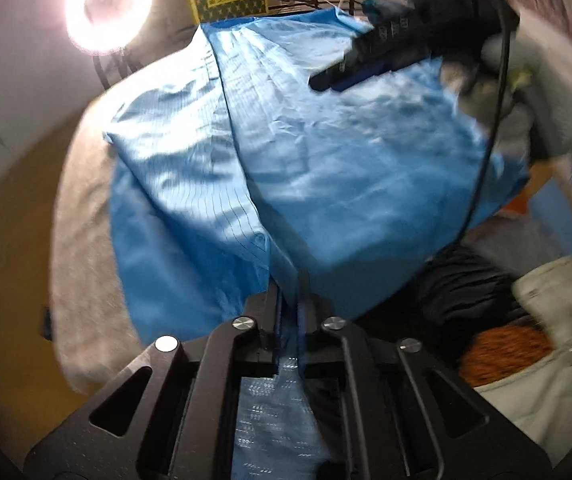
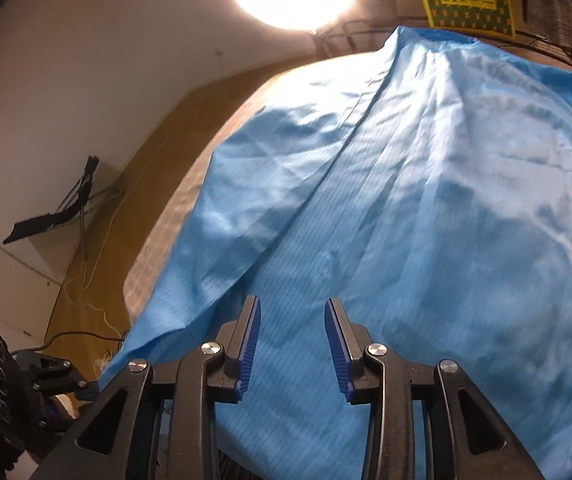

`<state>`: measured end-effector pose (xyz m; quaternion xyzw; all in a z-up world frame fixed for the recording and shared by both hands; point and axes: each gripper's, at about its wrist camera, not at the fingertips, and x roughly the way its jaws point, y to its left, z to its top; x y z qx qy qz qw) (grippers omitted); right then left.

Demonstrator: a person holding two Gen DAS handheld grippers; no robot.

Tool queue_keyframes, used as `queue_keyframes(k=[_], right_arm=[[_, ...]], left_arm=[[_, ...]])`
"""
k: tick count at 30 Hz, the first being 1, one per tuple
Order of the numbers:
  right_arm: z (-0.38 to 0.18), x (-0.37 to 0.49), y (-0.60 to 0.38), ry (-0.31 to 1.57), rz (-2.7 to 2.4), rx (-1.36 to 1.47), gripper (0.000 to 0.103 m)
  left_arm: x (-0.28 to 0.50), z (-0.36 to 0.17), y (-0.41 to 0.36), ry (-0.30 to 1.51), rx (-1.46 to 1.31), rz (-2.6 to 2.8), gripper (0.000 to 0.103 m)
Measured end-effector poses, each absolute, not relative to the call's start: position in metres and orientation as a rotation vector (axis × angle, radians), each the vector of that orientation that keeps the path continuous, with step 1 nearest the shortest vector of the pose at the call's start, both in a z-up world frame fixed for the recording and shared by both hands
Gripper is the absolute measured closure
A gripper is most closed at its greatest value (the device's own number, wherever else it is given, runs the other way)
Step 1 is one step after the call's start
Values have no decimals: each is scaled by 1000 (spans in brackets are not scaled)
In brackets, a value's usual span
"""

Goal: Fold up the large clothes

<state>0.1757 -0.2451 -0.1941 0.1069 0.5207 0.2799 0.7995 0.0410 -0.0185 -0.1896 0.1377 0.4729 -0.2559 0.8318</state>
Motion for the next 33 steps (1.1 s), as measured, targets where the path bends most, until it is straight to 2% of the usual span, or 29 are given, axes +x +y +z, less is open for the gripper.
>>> queue_keyframes(k=[2,3,11,15,20,21,22,24,25,33], right_arm=[[-199,172,-238,1137,616,215,67],[-203,170,-233,1150,628,211,67],[-225,149,-179,1259,777,232,61],[-226,137,-149,1282,859,252,49],[-222,136,-123,1290,909,250,49],[-224,138,-117,1298,897,217,56],[-226,139,-114,1303,893,198,77],[-232,141,-112,1319,887,200,99],[-233,142,-115,1317,881,229,103],[-232,142,-175,1261,768,336,103]], left_arm=[[37,-184,-3,1022,163,-552,71],[34,-181,7,1019,102,-549,68],[32,-184,79,1016,-181,-346,68],[32,-189,92,1011,-206,-286,68],[31,-192,95,999,-238,-258,68],[32,-193,95,998,-243,-258,68],[35,-195,94,1000,-252,-263,68],[37,-199,94,1008,-276,-274,68],[40,-201,91,1010,-292,-282,68],[70,-234,45,1089,-318,-365,68]])
